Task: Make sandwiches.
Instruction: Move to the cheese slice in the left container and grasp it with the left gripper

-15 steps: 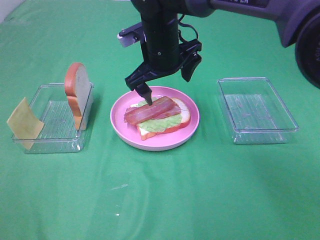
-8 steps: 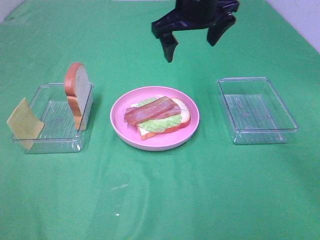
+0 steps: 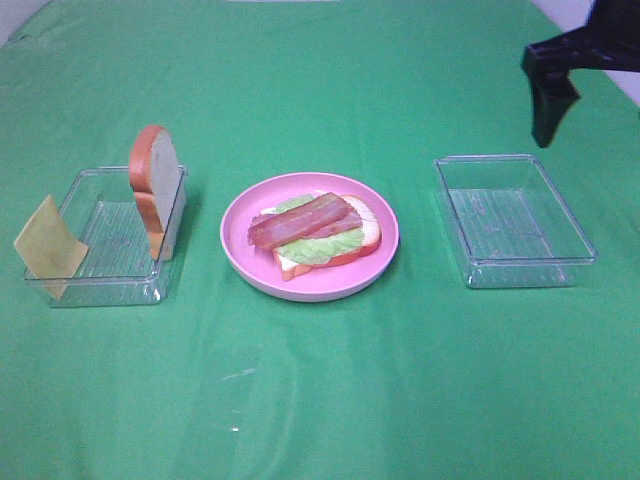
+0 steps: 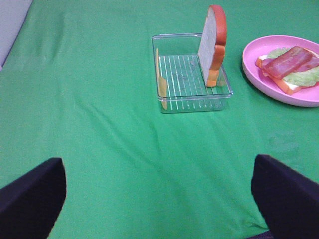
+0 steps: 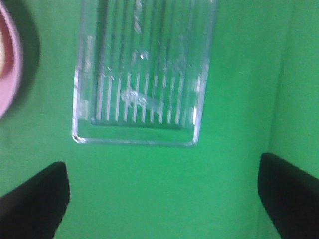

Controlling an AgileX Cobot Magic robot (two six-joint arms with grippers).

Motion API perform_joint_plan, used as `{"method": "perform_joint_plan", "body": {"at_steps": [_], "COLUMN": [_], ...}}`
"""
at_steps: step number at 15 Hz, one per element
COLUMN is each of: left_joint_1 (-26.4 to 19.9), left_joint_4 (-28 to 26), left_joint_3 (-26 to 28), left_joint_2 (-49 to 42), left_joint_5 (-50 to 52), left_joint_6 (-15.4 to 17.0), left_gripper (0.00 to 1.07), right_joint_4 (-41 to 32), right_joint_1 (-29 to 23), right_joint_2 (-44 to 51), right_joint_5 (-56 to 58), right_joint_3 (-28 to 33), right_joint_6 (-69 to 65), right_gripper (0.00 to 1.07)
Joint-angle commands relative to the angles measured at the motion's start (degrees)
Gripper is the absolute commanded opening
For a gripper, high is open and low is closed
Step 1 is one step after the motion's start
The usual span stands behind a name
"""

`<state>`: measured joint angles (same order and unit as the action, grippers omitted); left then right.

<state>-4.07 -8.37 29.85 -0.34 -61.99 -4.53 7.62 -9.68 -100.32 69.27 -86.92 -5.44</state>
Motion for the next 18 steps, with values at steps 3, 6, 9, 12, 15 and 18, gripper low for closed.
{"method": "perform_joint_plan", "body": {"at_steps": [3, 6, 9, 12, 15, 18], "left_joint_1": [0.00, 0.00, 0.00, 0.00, 0.00, 0.00], "left_joint_4": [-0.29, -0.29, -0.29, -0.29, -0.29, -0.29], "left_joint_3": [-0.17, -0.17, -0.17, -0.17, -0.17, -0.17], "left_joint_2": [-0.74, -0.74, -0.74, -0.74, -0.74, -0.74], "left_joint_5": [0.23, 0.23, 0.23, 0.23, 0.23, 0.23], "left_joint_6": [0.23, 0.23, 0.23, 0.23, 0.23, 0.23], "left_gripper": [0.93, 0.93, 0.93, 0.93, 0.93, 0.93], "right_joint_4": [0.17, -0.17, -0.80, -1.49, -3.04, -5.56], "right_joint_1": [7.05, 6.93, 6.93, 6.93, 6.93, 6.93], "right_joint_2": [21.08, 31.00, 49.05, 61.76, 74.89, 87.72], "right_joint_5": [0.40, -0.11, -4.13, -6.76, -6.93, -8.31], "right_joint_3": [21.89, 29.56, 42.17, 51.05, 57.81, 59.70], "right_joint_6": [-3.27, -4.24, -2.23, -0.17, 2.58, 3.44], "right_gripper": [0.98, 0.98, 0.98, 0.98, 0.98, 0.98]}}
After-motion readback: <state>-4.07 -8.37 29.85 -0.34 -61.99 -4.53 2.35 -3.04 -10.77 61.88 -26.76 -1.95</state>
